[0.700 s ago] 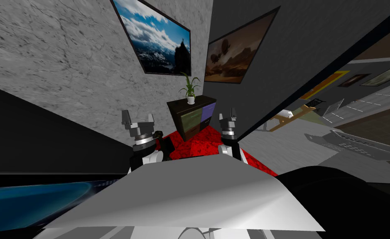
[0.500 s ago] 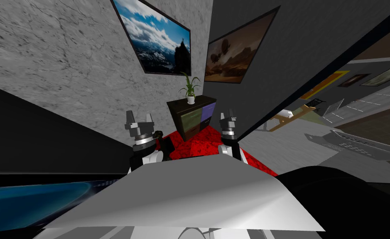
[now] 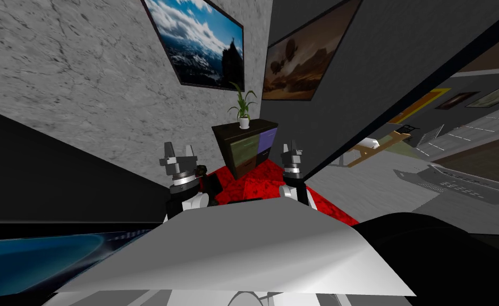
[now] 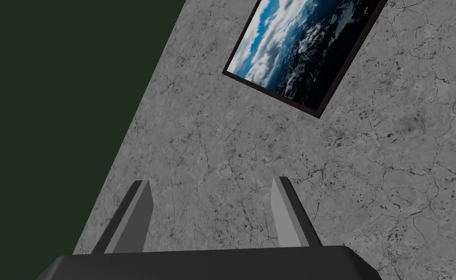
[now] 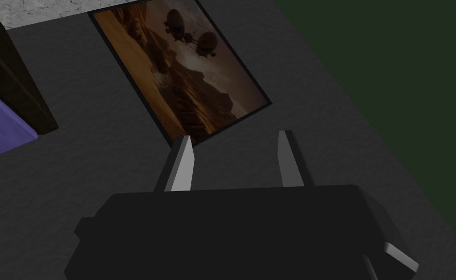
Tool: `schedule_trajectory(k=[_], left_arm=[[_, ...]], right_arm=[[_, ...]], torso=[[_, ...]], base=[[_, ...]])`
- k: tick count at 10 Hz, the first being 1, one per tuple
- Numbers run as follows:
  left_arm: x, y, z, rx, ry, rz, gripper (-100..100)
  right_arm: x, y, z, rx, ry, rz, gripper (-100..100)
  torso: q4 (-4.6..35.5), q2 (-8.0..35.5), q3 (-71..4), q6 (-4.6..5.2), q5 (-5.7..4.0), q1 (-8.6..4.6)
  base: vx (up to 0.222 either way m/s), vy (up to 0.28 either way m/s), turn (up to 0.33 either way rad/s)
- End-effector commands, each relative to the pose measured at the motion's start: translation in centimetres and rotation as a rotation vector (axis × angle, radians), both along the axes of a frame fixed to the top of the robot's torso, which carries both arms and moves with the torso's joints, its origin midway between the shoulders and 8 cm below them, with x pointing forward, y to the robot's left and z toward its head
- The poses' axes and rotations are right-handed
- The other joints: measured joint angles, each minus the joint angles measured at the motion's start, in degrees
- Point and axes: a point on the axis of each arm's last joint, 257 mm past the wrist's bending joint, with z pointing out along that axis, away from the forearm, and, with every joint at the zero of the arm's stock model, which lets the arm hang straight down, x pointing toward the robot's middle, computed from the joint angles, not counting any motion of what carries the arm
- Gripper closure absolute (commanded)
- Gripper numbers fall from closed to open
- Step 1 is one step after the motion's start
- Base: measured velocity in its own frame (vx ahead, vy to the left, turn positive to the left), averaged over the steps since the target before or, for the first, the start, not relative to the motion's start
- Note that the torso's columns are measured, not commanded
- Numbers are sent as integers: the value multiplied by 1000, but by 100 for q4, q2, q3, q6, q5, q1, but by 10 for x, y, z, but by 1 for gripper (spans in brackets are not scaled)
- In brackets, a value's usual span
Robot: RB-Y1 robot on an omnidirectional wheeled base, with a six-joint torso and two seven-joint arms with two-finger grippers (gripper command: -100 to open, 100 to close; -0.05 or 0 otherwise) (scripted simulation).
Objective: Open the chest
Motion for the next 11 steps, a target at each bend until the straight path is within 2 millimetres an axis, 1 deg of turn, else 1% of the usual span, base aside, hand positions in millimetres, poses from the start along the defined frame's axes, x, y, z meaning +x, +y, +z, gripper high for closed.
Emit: schedule_trajectory(k=[1,2,3,4,5,9,11], left_arm=[[0,0,0,0,0,0,0],[0,0,0,0,0,0,0],[0,0,0,0,0,0,0],[0,0,0,0,0,0,0],[0,0,0,0,1,0,0],[0,0,0,0,1,0,0],[0,0,0,0,1,0,0]], right_arm=[[0,0,0,0,0,0,0],[0,0,0,0,0,0,0],[0,2,-1,-10,4,23,-100],[1,3,-2,-11,8,43,-100],[1,4,-4,-6,12,65,-100],[2,2,-14,75,30,169,-100],[2,0,-18,119,35,204,-100]], torso=[[423,423,-846,0,0,0],[846,846,-1691,0,0,0],[1269,1269,-2538,0,0,0],[1457,1461,-2933,-1,0,-1],[1513,1511,-3047,-1,0,-2],[1536,1534,-3077,0,-1,-2],[1538,1539,-3074,3,1,2]], base=[[0,0,0],[0,0,0],[12,-4,51],[21,-9,112],[28,-16,128],[44,-33,195],[38,-31,111]])
